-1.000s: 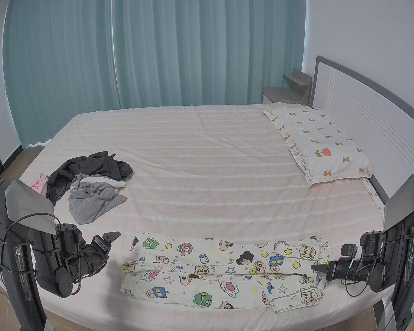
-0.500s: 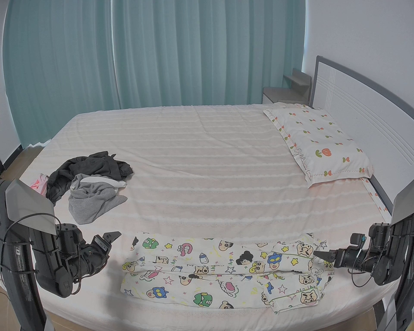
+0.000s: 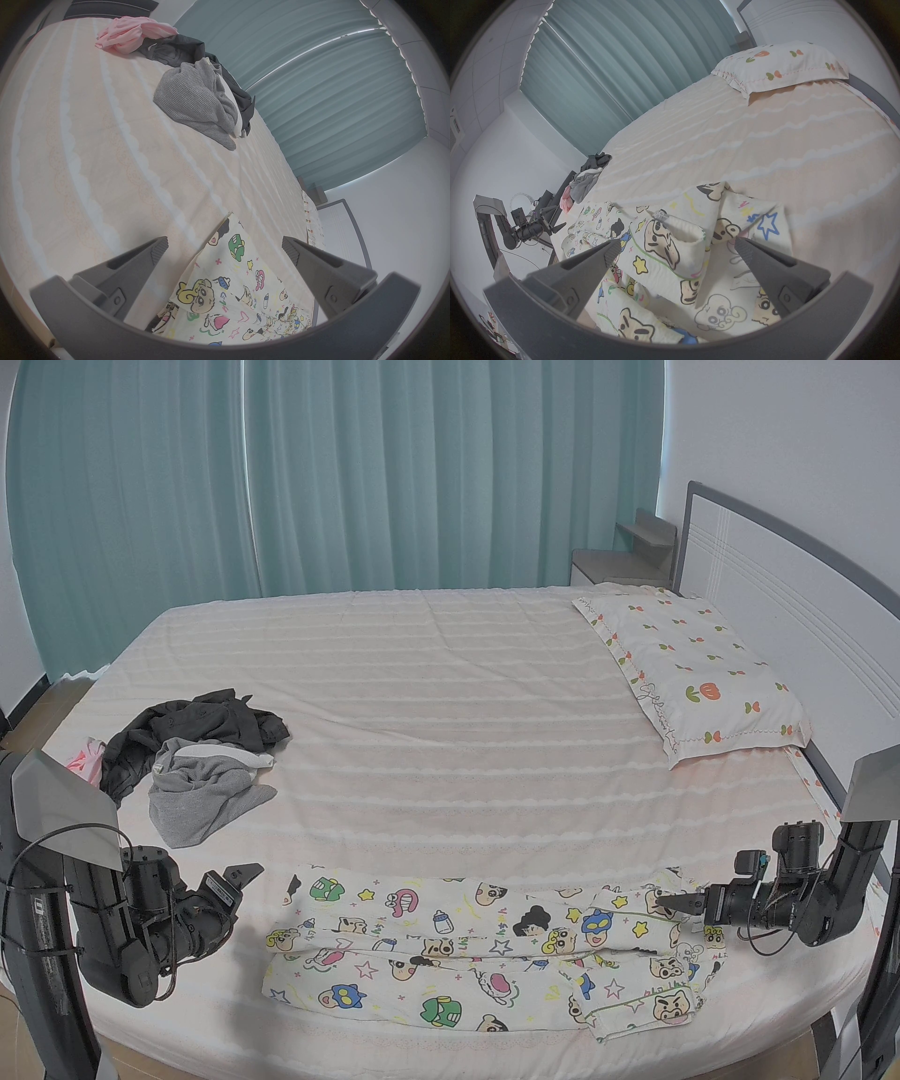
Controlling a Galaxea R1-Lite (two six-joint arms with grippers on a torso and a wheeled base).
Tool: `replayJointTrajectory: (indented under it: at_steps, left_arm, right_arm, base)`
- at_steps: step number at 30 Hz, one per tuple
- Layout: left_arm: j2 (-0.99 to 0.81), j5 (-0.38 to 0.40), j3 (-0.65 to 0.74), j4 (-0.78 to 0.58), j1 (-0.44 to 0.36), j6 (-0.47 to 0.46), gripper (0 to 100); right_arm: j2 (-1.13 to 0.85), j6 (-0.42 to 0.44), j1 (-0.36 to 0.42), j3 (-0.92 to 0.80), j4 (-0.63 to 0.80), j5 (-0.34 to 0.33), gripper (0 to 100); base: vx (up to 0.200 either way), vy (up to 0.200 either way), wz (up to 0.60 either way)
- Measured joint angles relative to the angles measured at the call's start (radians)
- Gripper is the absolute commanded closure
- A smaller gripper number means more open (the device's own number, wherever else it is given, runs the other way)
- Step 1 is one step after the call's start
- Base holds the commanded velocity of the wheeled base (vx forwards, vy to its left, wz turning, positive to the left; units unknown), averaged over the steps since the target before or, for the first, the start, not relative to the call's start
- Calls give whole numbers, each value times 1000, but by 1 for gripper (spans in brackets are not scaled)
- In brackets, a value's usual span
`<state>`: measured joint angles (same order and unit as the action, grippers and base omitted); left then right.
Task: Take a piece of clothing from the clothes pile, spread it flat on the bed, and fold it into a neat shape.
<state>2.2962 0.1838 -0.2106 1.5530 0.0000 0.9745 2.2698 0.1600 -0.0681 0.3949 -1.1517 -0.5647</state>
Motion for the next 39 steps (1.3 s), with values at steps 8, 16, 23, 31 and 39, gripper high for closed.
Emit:
replayJointTrajectory:
  at_steps: [8,16,23,31,39]
  left_arm:
    - [4,-1,1,0,-1,-11,0]
    - [10,-14,2,0,-4,-18,0]
    - [11,-15,2,0,-5,-18,0]
    - [11,-15,2,0,-4,-18,0]
    - [11,-15,2,0,-4,-18,0]
  right_arm:
    - [59,-2,16,-24,-328,5,0]
    - [121,10,30,-65,-400,8,0]
    - [137,11,42,-89,-401,6,0]
    - [138,11,47,-91,-401,5,100]
    - [134,10,47,-95,-401,5,100]
  base:
    - [0,0,0]
    - [0,0,0]
    - [0,0,0]
    - [0,0,0]
    - [0,0,0]
